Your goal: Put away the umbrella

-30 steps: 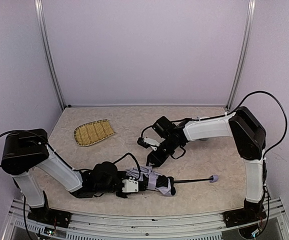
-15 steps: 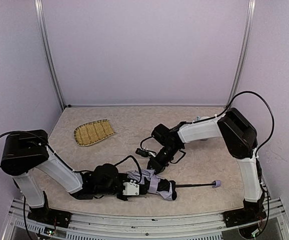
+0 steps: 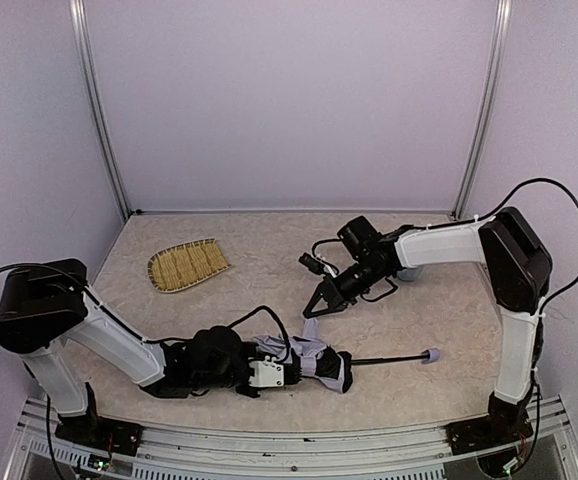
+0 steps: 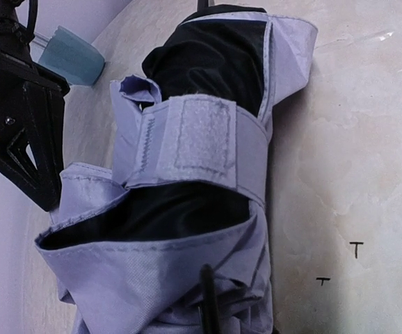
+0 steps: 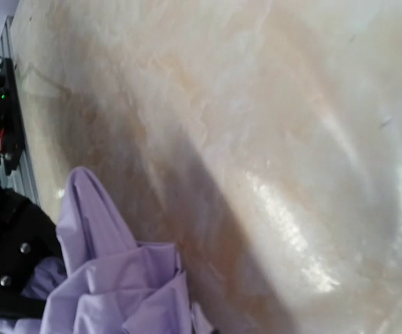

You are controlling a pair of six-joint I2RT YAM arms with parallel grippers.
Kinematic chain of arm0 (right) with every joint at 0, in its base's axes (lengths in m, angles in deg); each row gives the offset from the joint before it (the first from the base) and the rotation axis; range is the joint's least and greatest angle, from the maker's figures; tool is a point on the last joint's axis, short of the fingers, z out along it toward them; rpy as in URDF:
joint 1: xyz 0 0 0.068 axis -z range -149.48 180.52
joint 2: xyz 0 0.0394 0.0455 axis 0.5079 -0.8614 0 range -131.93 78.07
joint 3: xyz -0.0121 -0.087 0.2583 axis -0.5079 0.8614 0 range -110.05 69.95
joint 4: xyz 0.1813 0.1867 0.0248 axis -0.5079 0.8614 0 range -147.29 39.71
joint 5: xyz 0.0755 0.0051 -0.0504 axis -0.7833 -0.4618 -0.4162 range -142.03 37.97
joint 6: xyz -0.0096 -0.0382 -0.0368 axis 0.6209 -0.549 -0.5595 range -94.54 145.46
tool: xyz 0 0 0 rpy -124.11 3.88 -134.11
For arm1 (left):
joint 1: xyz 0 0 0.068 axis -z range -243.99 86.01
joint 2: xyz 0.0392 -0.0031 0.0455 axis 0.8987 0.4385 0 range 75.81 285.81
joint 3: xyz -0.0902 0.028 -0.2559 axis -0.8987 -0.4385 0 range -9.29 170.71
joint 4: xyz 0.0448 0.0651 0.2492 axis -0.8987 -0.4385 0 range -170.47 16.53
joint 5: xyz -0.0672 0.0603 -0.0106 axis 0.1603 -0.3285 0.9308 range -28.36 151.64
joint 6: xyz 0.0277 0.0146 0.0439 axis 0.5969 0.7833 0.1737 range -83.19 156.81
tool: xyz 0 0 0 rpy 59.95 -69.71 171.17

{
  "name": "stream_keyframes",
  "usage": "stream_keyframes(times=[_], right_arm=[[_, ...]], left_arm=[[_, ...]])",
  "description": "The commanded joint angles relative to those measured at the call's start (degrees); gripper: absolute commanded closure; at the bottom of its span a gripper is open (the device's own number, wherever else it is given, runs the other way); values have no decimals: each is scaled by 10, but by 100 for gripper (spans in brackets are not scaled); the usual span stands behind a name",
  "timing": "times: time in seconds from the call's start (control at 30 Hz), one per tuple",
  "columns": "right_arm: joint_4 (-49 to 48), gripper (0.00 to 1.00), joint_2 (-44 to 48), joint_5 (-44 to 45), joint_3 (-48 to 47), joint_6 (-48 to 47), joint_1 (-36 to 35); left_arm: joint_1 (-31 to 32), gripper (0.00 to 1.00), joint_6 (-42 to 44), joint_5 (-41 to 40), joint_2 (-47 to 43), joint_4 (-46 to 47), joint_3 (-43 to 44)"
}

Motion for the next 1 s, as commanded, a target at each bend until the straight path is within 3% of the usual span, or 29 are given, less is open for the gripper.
stream_keyframes(times=[0.0, 0.27, 0.47, 0.67, 0.83, 0.97], right_arm=[[-72, 100, 56, 39, -2, -16, 33], [-100, 100, 103, 34, -1, -55, 32], [-166, 100, 164, 1, 74, -79, -5], [-231, 100, 212, -6, 155, -77, -52], [-262, 100, 239, 28, 187, -70, -81], [-244, 100, 247, 83, 231, -91, -107]], left_arm=[[11, 100, -7, 45, 12, -110, 1], [-81, 100, -98, 237, 39, -261, 106], [-149, 100, -216, 307, 100, -295, 166], [-193, 100, -320, 310, 121, -244, 176], [-201, 100, -356, 246, 162, -309, 235], [-226, 100, -417, 234, 168, -288, 227]])
